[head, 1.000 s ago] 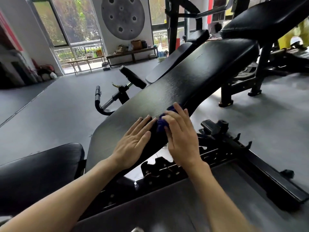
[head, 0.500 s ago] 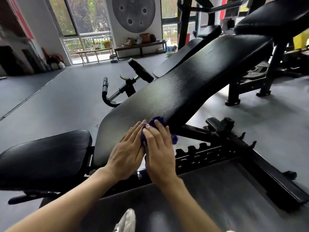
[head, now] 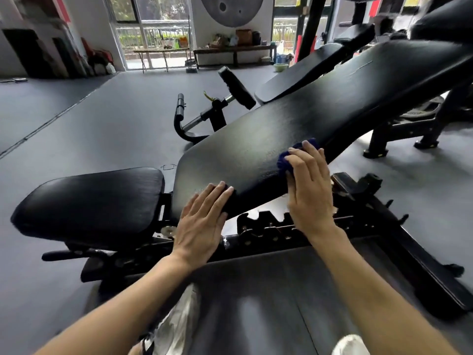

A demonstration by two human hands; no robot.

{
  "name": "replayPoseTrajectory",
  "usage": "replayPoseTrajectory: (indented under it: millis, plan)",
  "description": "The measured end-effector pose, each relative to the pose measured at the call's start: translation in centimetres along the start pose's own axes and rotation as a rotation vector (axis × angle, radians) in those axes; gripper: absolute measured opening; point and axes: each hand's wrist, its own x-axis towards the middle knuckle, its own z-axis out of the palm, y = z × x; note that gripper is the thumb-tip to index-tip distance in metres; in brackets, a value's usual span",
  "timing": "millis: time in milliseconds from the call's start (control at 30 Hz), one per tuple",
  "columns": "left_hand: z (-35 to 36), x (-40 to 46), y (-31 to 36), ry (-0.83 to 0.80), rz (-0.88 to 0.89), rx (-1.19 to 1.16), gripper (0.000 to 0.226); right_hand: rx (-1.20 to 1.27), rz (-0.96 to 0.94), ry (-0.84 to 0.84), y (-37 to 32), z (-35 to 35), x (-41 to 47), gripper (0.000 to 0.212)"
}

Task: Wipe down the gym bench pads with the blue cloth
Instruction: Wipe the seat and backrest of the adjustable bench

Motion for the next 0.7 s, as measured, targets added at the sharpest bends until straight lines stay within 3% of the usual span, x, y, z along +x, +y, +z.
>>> replayPoseTrajectory:
  millis: [67,133,200,333,467,600,700]
  plan:
    - [0.1,-0.1,0.2,0.038,-0.005,0.003,0.051,-0.015,0.070,0.047,-2.8,1.6,-1.3,0.027]
    - [0.2,-0.2,0.3,0.056,-0.004,0.002,0.050,-0.041,0.019,-0.007,-5.4,2.9,-2.8,0.039]
    - [0.2,-0.1,0.2,0.052,0.005,-0.014,0.051,-0.055,-0.062,-0.093,-7.5,3.4,-3.8,0.049]
    - [0.4,-0.2,-0.4,0.010,-0.008,-0.045,0.053,-0.084,-0.184,-0.291,-8.2,2.0,-3.9,0.047]
    - [0.2,-0.1,-0.3,-0.031,-0.045,-0.053,0.053,-0.237,-0.479,-0.550,-5.0,-0.3,-2.4,0.075]
    - [-0.5,0.0,0.2,-0.076,-0.075,-0.065,0.053,-0.276,-0.697,-0.579,-1.8,-2.7,1.1,0.063]
    - [-0.5,-0.1,0.3,-0.099,-0.093,-0.082,0.053,-0.256,-0.677,-0.546,1.1,-4.9,4.0,0.051]
